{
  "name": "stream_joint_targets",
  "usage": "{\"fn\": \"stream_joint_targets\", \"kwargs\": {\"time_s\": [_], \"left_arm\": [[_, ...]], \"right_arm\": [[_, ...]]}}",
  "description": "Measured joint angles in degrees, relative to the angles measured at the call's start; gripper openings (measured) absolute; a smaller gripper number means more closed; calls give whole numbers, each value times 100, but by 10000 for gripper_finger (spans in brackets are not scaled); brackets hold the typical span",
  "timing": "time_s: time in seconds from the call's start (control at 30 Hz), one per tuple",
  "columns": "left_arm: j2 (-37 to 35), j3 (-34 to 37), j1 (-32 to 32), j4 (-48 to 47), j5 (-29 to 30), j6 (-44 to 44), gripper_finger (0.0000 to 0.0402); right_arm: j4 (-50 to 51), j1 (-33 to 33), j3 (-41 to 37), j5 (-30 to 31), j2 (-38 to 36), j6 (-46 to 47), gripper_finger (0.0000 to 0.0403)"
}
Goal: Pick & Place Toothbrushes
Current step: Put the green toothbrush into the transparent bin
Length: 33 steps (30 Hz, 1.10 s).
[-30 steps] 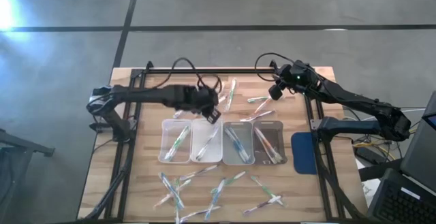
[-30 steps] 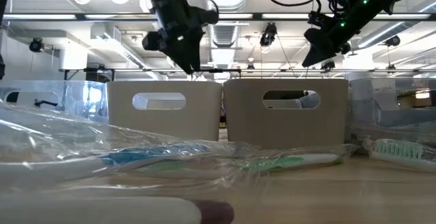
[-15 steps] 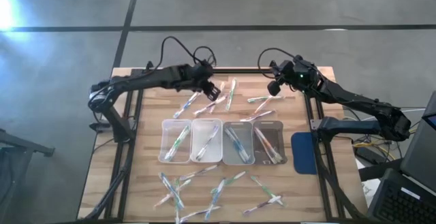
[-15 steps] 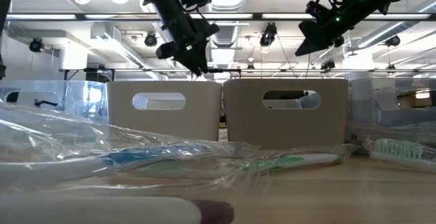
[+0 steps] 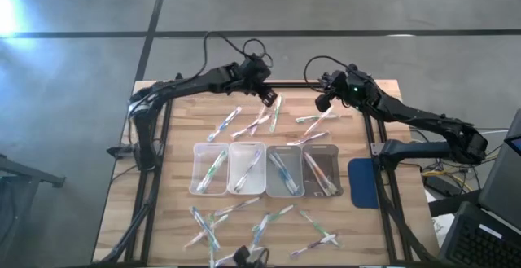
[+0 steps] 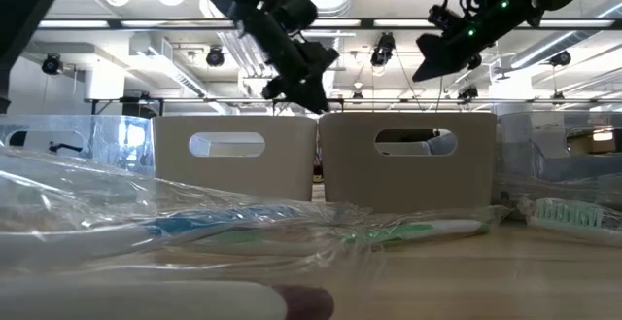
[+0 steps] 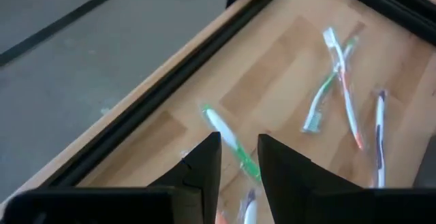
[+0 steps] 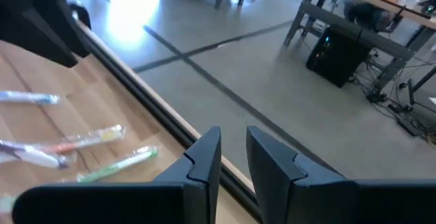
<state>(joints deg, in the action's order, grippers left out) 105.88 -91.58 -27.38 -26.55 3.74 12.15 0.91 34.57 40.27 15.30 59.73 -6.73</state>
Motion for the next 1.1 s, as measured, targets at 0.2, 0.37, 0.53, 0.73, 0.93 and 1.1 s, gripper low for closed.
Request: {"fn": "stream_joint_targets", "kwargs": {"time_s": [0.2, 0.37, 0.53, 0.73, 0.93, 1.1], "left_arm": [[845, -1146, -15, -360, 3, -25, 130], [1555, -1994, -26, -958, 8, 5, 168], [2056, -2535, -26, -1397, 3, 76, 192], [2264, -2585, -18, -1457, -23, 498, 192], [2269, -2354, 56, -1410, -25, 856, 191], [2271, -2048, 111, -1182, -26, 1036, 190]], "right_arm": [[25, -7, 5, 366, 351, -260, 82], [71, 0, 39, 720, 338, -252, 95], [346, -7, 39, 720, 72, -226, 107], [496, -7, 18, 670, -352, -64, 119], [533, -6, -2, 653, -455, 116, 134], [534, -7, -9, 545, -447, 179, 147]]}}
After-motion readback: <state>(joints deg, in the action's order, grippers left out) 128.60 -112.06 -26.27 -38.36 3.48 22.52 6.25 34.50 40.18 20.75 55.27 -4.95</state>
